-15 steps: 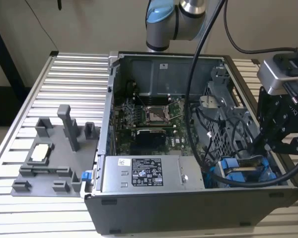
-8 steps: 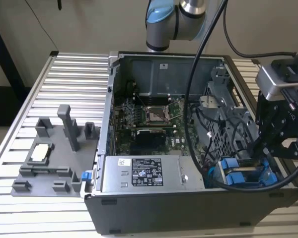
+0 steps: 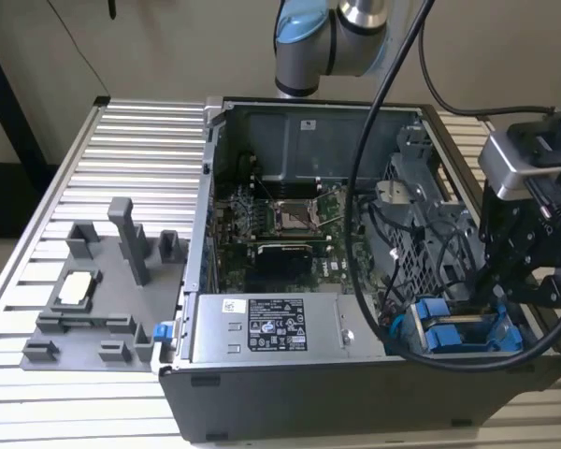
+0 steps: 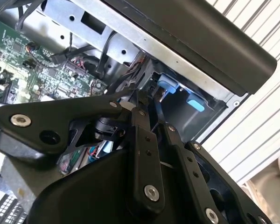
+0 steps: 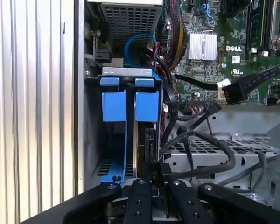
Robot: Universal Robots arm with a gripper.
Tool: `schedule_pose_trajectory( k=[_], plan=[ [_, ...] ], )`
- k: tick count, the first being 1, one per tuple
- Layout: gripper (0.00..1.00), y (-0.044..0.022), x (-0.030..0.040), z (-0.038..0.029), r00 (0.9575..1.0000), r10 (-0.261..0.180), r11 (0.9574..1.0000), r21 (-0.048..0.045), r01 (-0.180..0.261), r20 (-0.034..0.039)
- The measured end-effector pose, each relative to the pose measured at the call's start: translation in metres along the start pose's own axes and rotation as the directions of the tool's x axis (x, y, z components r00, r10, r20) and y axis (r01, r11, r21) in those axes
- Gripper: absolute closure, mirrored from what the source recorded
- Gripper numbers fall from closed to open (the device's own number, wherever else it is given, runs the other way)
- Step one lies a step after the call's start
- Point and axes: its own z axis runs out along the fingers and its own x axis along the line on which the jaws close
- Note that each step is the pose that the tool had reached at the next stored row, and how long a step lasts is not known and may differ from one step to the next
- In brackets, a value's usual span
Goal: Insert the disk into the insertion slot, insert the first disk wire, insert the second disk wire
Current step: 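Insert the first disk wire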
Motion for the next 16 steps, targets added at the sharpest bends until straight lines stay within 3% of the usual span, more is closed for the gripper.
schedule_pose_trajectory(
  k=[10,16],
  plan=[
    [0.81,0.0001,0.0005,0.0082,1.0,0.0,1.0,0.0005,0.0,-0.0013],
    [0.8,0.0002,0.0009,0.0122,1.0,0.0,1.0,0.0003,0.0,0.0015]
  ],
)
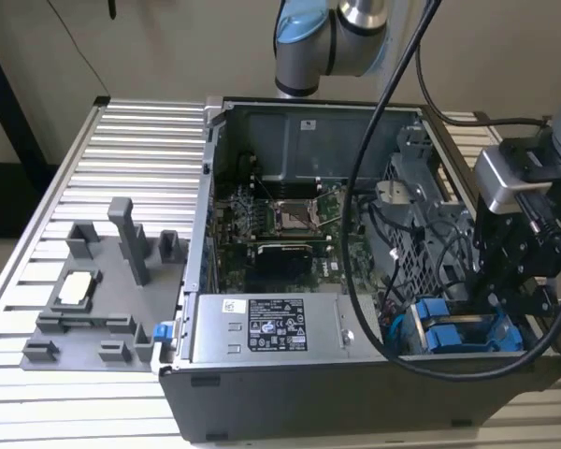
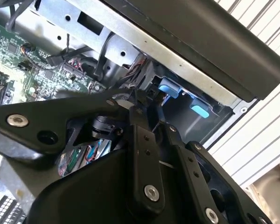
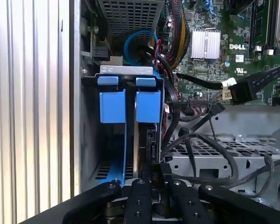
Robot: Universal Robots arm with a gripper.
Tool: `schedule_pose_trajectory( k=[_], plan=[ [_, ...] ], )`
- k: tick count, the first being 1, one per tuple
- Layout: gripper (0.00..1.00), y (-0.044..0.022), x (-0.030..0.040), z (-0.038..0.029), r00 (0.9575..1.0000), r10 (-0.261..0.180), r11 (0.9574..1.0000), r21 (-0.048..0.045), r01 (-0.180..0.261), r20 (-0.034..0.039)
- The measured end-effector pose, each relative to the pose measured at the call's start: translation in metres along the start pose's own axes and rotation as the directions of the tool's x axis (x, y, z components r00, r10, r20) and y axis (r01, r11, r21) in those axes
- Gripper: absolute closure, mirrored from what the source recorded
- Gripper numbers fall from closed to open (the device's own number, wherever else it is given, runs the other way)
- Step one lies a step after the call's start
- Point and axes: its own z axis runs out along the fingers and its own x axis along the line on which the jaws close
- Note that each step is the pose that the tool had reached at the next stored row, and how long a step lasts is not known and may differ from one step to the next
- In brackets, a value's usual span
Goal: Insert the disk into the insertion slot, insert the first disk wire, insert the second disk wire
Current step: 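Insert the first disk wire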
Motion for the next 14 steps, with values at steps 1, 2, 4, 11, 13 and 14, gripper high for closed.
schedule_pose_trajectory(
  k=[1,2,4,11,13,14],
  plan=[
    [0.73,0.0,0.0001,-0.0009,1.0,0.0,1.0,0.0001,0.0,-0.0011],
    [0.73,0.0,-0.0001,-0.0034,1.0,0.0,1.0,0.0001,0.0,-0.0008],
    [0.73,-0.0002,-0.0006,-0.0124,1.0,0.0,1.0,0.0001,0.0,-0.0011],
    [0.73,-0.0005,-0.0023,-0.0443,1.0,0.0,1.0,0.0001,0.0,-0.0012],
    [0.73,-0.0005,-0.0028,-0.0533,1.0,0.0,1.0,0.0001,0.0,-0.0014],
    [0.73,-0.0006,-0.0031,-0.058,1.0,0.0,1.0,0.0001,0.0,-0.0012]
  ],
)
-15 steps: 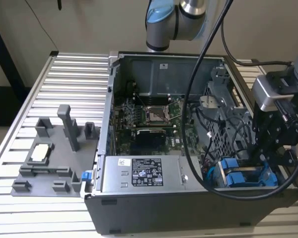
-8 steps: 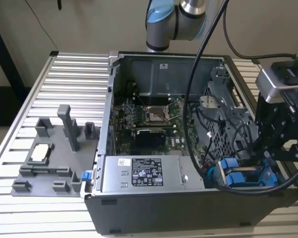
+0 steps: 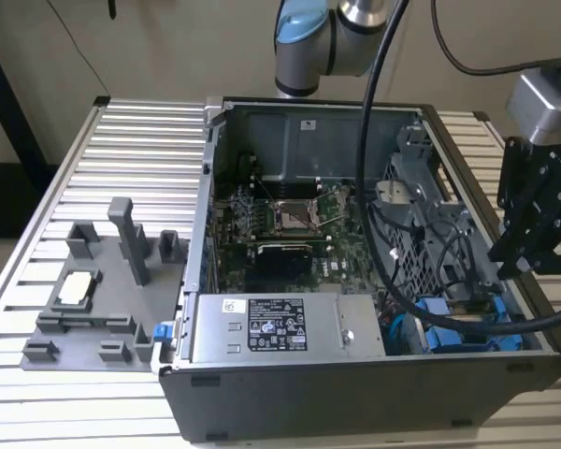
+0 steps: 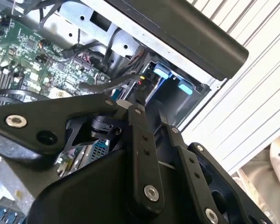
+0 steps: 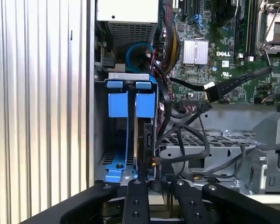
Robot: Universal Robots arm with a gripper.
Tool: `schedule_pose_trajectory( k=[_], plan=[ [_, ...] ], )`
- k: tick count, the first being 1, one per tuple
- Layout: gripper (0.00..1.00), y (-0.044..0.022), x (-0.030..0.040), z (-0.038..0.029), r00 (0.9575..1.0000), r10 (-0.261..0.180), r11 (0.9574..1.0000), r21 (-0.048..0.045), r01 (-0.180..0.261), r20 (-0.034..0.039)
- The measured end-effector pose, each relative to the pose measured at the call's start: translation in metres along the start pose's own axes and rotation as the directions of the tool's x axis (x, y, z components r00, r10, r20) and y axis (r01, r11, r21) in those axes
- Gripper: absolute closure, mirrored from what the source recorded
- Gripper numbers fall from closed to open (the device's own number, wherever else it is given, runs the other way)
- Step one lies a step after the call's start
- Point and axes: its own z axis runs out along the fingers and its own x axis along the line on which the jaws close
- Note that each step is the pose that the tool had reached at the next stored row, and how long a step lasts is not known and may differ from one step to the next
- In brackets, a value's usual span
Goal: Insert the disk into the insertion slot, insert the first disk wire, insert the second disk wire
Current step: 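Insert the first disk wire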
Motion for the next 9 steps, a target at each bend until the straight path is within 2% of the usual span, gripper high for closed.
schedule_pose_trajectory(
  k=[1,5,9],
  plan=[
    [0.73,0.0,-0.0002,-0.0036,1.0,0.0,1.0,0.0,0.0,-0.0002],
    [0.73,-0.0001,-0.0009,-0.0039,1.0,0.0,1.0,0.0,0.0,-0.0006],
    [0.73,-0.0003,-0.0148,-0.0032,1.0,0.0,1.0,0.0,0.0,-0.0006]
  ],
)
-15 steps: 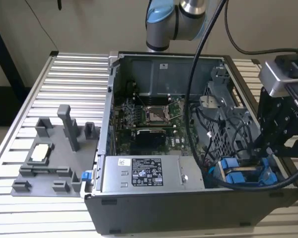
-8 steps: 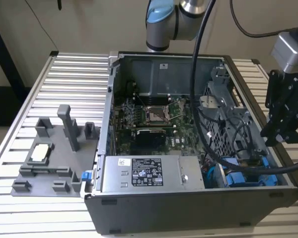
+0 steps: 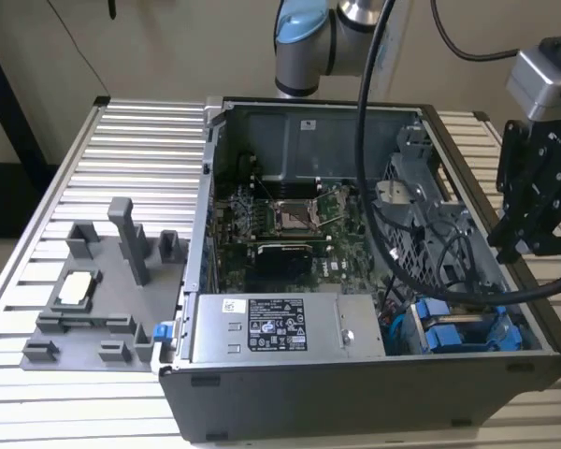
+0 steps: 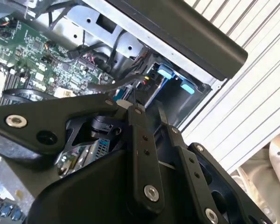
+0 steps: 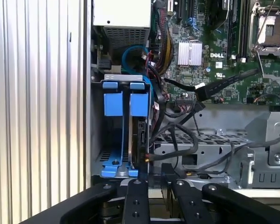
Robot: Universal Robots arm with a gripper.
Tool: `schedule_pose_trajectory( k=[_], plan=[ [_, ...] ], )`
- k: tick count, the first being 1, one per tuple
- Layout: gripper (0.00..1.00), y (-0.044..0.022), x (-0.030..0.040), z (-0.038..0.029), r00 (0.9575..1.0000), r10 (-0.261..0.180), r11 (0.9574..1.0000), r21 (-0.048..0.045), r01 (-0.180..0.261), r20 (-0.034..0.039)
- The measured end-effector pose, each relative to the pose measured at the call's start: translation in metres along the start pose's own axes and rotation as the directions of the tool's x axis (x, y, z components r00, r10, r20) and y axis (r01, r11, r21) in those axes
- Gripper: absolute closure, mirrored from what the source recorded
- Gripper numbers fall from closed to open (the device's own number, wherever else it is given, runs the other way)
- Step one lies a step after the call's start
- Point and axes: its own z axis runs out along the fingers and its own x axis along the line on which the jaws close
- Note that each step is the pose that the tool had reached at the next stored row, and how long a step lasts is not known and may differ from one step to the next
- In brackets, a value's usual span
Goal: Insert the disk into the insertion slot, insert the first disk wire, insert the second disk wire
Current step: 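Insert the first disk wire, then insert the second disk wire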
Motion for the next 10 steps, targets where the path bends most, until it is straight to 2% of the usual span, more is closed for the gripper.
schedule_pose_trajectory(
  k=[8,9,10],
  plan=[
    [0.73,-0.0006,-0.0363,0.0019,1.0,0.0,1.0,0.0,0.0,0.0],
    [0.73,-0.0007,-0.0396,0.002,1.0,0.0,1.0,0.0,0.0,-0.0003],
    [0.73,0.0,-0.04,0.002,1.0,0.0,1.0,0.0002,0.0,-0.0002]
  ],
)
